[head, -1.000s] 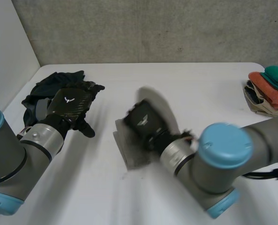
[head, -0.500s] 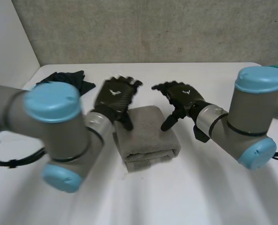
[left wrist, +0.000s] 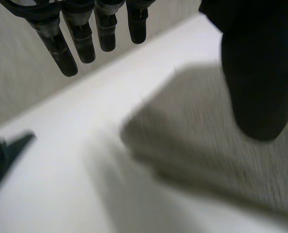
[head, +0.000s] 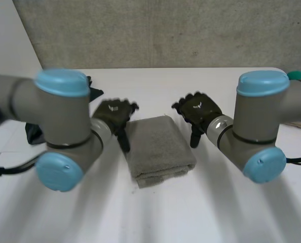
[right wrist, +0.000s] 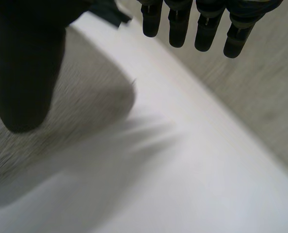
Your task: Fold the laundry.
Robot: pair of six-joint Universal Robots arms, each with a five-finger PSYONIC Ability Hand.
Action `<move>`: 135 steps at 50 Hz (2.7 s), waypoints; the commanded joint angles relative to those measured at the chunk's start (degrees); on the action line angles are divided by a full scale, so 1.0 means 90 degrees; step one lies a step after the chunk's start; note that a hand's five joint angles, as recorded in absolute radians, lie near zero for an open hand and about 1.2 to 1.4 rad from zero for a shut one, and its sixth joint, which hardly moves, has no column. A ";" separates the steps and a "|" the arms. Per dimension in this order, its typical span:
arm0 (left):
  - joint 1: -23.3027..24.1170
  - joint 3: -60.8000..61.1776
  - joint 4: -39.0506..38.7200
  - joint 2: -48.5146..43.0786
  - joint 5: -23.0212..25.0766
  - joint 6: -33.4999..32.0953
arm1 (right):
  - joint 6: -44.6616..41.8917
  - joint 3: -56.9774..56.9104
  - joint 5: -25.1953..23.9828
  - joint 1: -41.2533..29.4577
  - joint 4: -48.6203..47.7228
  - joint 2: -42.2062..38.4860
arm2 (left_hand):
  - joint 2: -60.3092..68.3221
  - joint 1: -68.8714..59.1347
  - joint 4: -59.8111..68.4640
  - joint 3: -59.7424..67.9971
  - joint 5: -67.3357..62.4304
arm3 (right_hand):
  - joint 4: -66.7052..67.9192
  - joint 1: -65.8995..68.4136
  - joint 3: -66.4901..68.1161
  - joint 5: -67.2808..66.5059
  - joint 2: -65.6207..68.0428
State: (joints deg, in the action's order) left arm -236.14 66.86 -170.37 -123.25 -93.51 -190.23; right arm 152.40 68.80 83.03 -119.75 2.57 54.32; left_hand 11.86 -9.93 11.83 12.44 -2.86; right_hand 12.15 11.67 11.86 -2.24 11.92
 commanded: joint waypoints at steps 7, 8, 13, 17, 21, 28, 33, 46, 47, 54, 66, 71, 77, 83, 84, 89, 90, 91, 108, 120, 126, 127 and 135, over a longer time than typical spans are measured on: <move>-0.0578 0.0549 0.0305 0.1731 0.3031 0.0228 | -0.0664 0.3028 -0.0085 -0.0923 -0.2492 0.1445 | -0.0206 -0.0008 -0.0203 -0.0271 0.0317 | -0.0239 -0.0185 -0.0207 0.0249 -0.0213; -0.0618 0.0579 0.0384 0.1751 0.3297 0.0238 | -0.0644 0.3233 -0.0134 -0.0981 -0.2570 0.1387 | -0.0206 -0.0008 -0.0203 -0.0271 0.0317 | -0.0239 -0.0185 -0.0207 0.0249 -0.0213; -0.0715 0.0755 0.0765 0.1849 0.4548 0.0238 | -0.0605 0.3537 -0.0144 -0.1002 -0.2941 0.0977 | -0.0206 -0.0008 -0.0203 -0.0271 0.0317 | -0.0239 -0.0185 -0.0207 0.0249 -0.0213; -0.0677 0.0911 0.0844 0.1839 0.4862 0.0209 | -0.0556 0.3548 -0.0095 -0.0943 -0.3361 0.0606 | -0.0206 -0.0008 -0.0203 -0.0271 0.0317 | -0.0239 -0.0185 -0.0207 0.0249 -0.0213; -0.0550 0.1018 0.0717 0.1781 0.4687 0.0189 | -0.0575 0.3431 -0.0115 -0.0904 -0.3761 0.0245 | -0.0206 -0.0008 -0.0203 -0.0271 0.0317 | -0.0221 -0.0167 -0.0188 0.0231 -0.0195; -0.0520 0.1067 0.0375 0.1702 0.4325 0.0209 | -0.0566 0.3021 -0.0183 -0.0787 -0.4104 -0.0195 | -0.0206 -0.0008 -0.0203 -0.0271 0.0317 | -0.0052 0.0001 -0.0020 0.0062 -0.0027; -0.0589 0.1058 0.0297 0.1712 0.4247 0.0267 | -0.0556 0.2659 -0.0281 -0.0680 -0.4055 -0.0469 | -0.0206 -0.0008 -0.0203 -0.0271 0.0317 | 0.0339 0.0393 0.0372 -0.0329 0.0365; -0.0647 0.0989 0.0268 0.1956 0.4198 0.0443 | -0.0371 0.2142 -0.0603 -0.0611 -0.4035 -0.0684 | -0.0206 -0.0008 -0.0203 -0.0271 0.0317 | 0.5899 0.5953 0.5931 -0.5889 0.5925; -0.0647 0.0970 0.0268 0.1966 0.4198 0.0453 | -0.0293 0.2074 -0.0632 -0.0611 -0.4035 -0.0684 | -0.0206 -0.0008 -0.0203 -0.0271 0.0317 | 0.7522 0.7576 0.7555 -0.7512 0.7548; -0.0715 0.0794 0.0209 0.2141 0.4159 0.0706 | 0.0068 0.1761 -0.0623 -0.0640 -0.4114 -0.0635 | -0.0206 -0.0008 -0.0203 -0.0271 0.0317 | 0.7538 0.7592 0.7571 -0.7529 0.7564; -0.0774 0.0950 0.0024 0.2191 0.4140 0.0970 | 0.0098 0.1390 -0.0593 -0.0572 -0.3547 -0.0996 | -0.0206 -0.0008 -0.0203 -0.0271 0.0317 | 0.5864 0.5918 0.5897 -0.5855 0.5890; -0.0774 0.0921 0.0004 0.2200 0.4140 0.0970 | 0.0206 0.1292 -0.0564 -0.0504 -0.3635 -0.0812 | -0.0206 -0.0008 -0.0203 -0.0271 0.0317 | 0.7538 0.7592 0.7571 -0.7529 0.7564; -0.0764 0.0706 -0.0035 0.2288 0.4120 0.0990 | 0.0780 0.0834 -0.0379 -0.0231 -0.4063 -0.0178 | -0.0206 -0.0008 -0.0203 -0.0271 0.0317 | 0.7538 0.7592 0.7571 -0.7529 0.7564; -0.0716 0.0404 -0.0123 0.2405 0.3847 0.1126 | 0.1435 0.0287 -0.0164 0.0374 -0.4698 0.0292 | -0.0206 -0.0008 -0.0203 -0.0271 0.0317 | 0.7538 0.7592 0.7571 -0.7529 0.7564; -0.0696 0.0326 -0.0171 0.2435 0.3740 0.1194 | 0.1572 0.0112 -0.0086 0.0607 -0.4806 0.0380 | -0.0206 -0.0008 -0.0203 -0.0271 0.0317 | 0.7538 0.7592 0.7571 -0.7529 0.7564; -0.0618 0.0266 -0.0347 0.2484 0.3534 0.1332 | 0.2021 -0.0446 -0.0017 0.1585 -0.4924 0.0537 | -0.0206 -0.0008 -0.0203 -0.0271 0.0317 | 0.7538 0.7592 0.7571 -0.7529 0.7564; -0.0608 0.0276 -0.0386 0.2484 0.3524 0.1332 | 0.2100 -0.0534 -0.0046 0.1760 -0.4914 0.0537 | -0.0206 -0.0008 -0.0203 -0.0271 0.0317 | 0.7538 0.7592 0.7571 -0.7529 0.7564; -0.0579 0.0305 -0.0454 0.2484 0.3505 0.1332 | 0.2187 -0.0622 -0.0085 0.1946 -0.4914 0.0537 | -0.0206 -0.0008 -0.0203 -0.0271 0.0317 | 0.7538 0.7592 0.7571 -0.7529 0.7564; -0.0247 0.0910 -0.0855 0.2152 0.3476 0.1302 | 0.3917 -0.1814 -0.3121 0.5609 -0.6164 -0.2264 | -0.0206 -0.0008 -0.0203 -0.0271 0.0317 | 0.7538 0.7592 0.7571 -0.7529 0.7564; -0.0091 0.1155 -0.1090 0.1927 0.3427 0.1293 | 0.3428 -0.1531 -0.5173 0.6508 -0.5891 -0.3194 | -0.0206 -0.0008 -0.0203 -0.0271 0.0317 | 0.7538 0.7592 0.7571 -0.7529 0.7564; -0.0003 0.1048 -0.1031 0.2034 0.3417 0.1273 | 0.3867 -0.1443 -0.4764 0.6528 -0.5842 -0.2843 | -0.0206 -0.0008 -0.0203 -0.0271 0.0317 | 0.3488 0.3542 0.3521 -0.3478 0.3514; 0.0007 0.1048 -0.1012 0.2054 0.3417 0.1273 | 0.3984 -0.1269 -0.4502 0.6537 -0.5765 -0.2649 | -0.0206 -0.0008 -0.0203 -0.0271 0.0317 | -0.0239 -0.0185 -0.0207 0.0249 -0.0213; 0.0095 0.1087 -0.0982 0.2337 0.3358 0.1302 | 0.4337 0.0059 -0.3982 0.6742 -0.4790 -0.0980 | -0.0206 -0.0008 -0.0203 -0.0271 0.0317 | -0.0239 -0.0185 -0.0207 0.0249 -0.0213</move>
State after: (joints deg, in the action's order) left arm -235.73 76.31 -179.32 -103.99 -62.97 -178.76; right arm 189.58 61.16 44.72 -60.47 -46.79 35.09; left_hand 11.86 -9.93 11.83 12.44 -2.86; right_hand 12.52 12.82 12.07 -4.47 12.21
